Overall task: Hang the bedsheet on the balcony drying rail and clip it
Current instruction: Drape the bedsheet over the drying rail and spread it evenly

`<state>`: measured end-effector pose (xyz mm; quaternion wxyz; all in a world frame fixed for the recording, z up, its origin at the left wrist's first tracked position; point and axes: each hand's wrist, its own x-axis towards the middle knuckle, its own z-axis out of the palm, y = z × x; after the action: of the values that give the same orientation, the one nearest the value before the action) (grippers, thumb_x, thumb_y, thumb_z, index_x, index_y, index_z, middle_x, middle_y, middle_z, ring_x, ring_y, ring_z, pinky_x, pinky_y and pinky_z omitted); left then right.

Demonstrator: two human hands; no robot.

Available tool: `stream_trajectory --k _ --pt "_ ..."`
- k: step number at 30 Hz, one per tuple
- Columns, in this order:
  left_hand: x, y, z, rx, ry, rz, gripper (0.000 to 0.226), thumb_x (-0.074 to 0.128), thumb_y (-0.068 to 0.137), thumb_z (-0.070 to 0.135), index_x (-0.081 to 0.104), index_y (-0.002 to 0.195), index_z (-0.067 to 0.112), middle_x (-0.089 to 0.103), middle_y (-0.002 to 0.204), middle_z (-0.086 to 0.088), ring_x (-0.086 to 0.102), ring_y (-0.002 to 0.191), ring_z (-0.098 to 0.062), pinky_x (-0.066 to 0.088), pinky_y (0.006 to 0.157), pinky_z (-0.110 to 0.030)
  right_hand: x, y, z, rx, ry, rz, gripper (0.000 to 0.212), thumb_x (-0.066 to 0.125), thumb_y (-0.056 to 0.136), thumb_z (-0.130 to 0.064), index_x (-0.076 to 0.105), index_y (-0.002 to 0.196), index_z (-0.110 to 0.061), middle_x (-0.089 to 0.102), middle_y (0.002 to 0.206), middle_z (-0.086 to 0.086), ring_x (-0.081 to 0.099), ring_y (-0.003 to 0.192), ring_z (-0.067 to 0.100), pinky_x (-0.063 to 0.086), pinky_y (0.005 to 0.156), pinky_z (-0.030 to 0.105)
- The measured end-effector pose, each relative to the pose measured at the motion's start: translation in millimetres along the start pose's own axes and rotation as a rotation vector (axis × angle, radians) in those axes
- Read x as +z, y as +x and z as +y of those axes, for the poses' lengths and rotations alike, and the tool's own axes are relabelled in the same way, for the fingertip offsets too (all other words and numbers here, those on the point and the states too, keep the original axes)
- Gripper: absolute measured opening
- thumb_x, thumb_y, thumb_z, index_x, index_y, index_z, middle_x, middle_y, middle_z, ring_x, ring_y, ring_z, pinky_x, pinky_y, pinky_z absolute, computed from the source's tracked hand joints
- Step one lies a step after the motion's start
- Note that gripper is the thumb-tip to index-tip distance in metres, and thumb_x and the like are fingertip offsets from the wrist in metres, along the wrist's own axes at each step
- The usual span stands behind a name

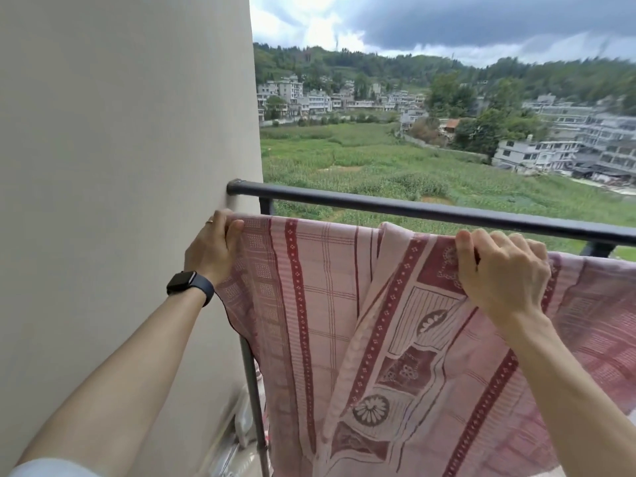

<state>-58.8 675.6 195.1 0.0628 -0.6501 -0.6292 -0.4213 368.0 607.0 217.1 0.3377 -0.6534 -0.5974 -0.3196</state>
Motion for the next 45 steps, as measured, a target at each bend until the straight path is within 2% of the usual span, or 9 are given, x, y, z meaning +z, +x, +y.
stream_trajectory --k 9,13,19,22,28,35,38,41,45 --pt "19 22 -15 0.048 0.254 0.056 0.066 0.0 0.093 0.07 0.047 0.111 0.026 0.065 0.086 -0.016 0.06 0.081 -0.039 0.042 0.058 -0.039 17 11 43 0.023 0.065 0.117 0.052 0.036 0.108 -0.038 0.066 0.084 -0.003 0.071 0.073 0.014 0.066 0.071 0.031 0.038 0.083 0.042" --pt "36 21 11 -0.015 0.271 0.132 0.064 0.01 0.098 0.055 0.057 0.106 0.012 0.066 0.101 -0.016 0.053 0.097 -0.036 0.037 0.078 -0.043 22 21 38 0.188 0.094 0.062 0.05 0.032 0.107 -0.041 0.064 0.086 -0.008 0.074 0.084 0.013 0.064 0.085 0.031 0.032 0.091 0.043" --pt "77 27 74 0.129 0.128 0.217 0.042 0.03 0.1 0.039 0.054 0.128 0.02 0.057 0.127 -0.004 0.051 0.117 -0.027 0.03 0.101 -0.045 46 30 -57 -0.092 0.235 -0.078 0.049 0.025 0.104 -0.05 0.054 0.131 -0.021 0.069 0.118 0.004 0.061 0.107 0.026 0.035 0.1 0.044" --pt "93 30 73 0.052 0.033 0.169 0.049 0.024 0.1 0.046 0.049 0.132 0.018 0.056 0.129 -0.01 0.051 0.118 -0.031 0.033 0.103 -0.047 58 33 -32 -0.122 0.121 -0.151 0.059 0.013 0.103 -0.053 0.06 0.112 -0.019 0.071 0.099 0.004 0.065 0.088 0.027 0.038 0.09 0.04" --pt "102 43 51 -0.023 -0.095 0.14 0.068 0.009 0.093 0.065 0.044 0.12 0.013 0.059 0.119 -0.014 0.058 0.101 -0.038 0.044 0.069 -0.043 54 30 70 -0.056 -0.066 -0.08 0.046 0.029 0.103 -0.042 0.065 0.1 -0.014 0.071 0.093 0.007 0.063 0.087 0.028 0.036 0.098 0.045" --pt "91 48 42 -0.144 0.126 0.177 0.059 0.008 0.098 0.052 0.049 0.121 0.016 0.058 0.12 -0.018 0.049 0.11 -0.037 0.037 0.093 -0.05 48 42 66 0.239 -0.105 0.001 0.057 0.027 0.103 -0.044 0.07 0.096 -0.007 0.071 0.107 0.016 0.056 0.106 0.035 0.027 0.106 0.052" --pt "75 45 72 -0.133 0.133 0.329 0.047 0.022 0.1 0.039 0.047 0.132 0.017 0.045 0.142 -0.011 0.038 0.132 -0.031 0.024 0.106 -0.05 29 50 26 0.086 -0.053 0.025 0.04 0.04 0.1 -0.039 0.071 0.099 -0.013 0.067 0.124 0.01 0.05 0.124 0.03 0.011 0.116 0.05" --pt "102 42 101 0.138 0.186 0.29 0.044 0.03 0.1 0.04 0.047 0.135 0.02 0.045 0.143 -0.005 0.038 0.136 -0.025 0.015 0.112 -0.046 59 46 -1 -0.029 0.026 -0.071 0.043 0.036 0.103 -0.036 0.071 0.092 -0.012 0.075 0.101 0.008 0.066 0.1 0.029 0.023 0.113 0.047" --pt "119 39 117 0.225 0.188 0.133 0.047 0.027 0.098 0.041 0.057 0.124 0.017 0.062 0.115 -0.009 0.052 0.106 -0.029 0.033 0.101 -0.047 69 40 26 -0.075 0.012 -0.028 0.049 0.03 0.105 -0.039 0.065 0.085 -0.013 0.072 0.082 0.005 0.062 0.079 0.027 0.036 0.091 0.042"
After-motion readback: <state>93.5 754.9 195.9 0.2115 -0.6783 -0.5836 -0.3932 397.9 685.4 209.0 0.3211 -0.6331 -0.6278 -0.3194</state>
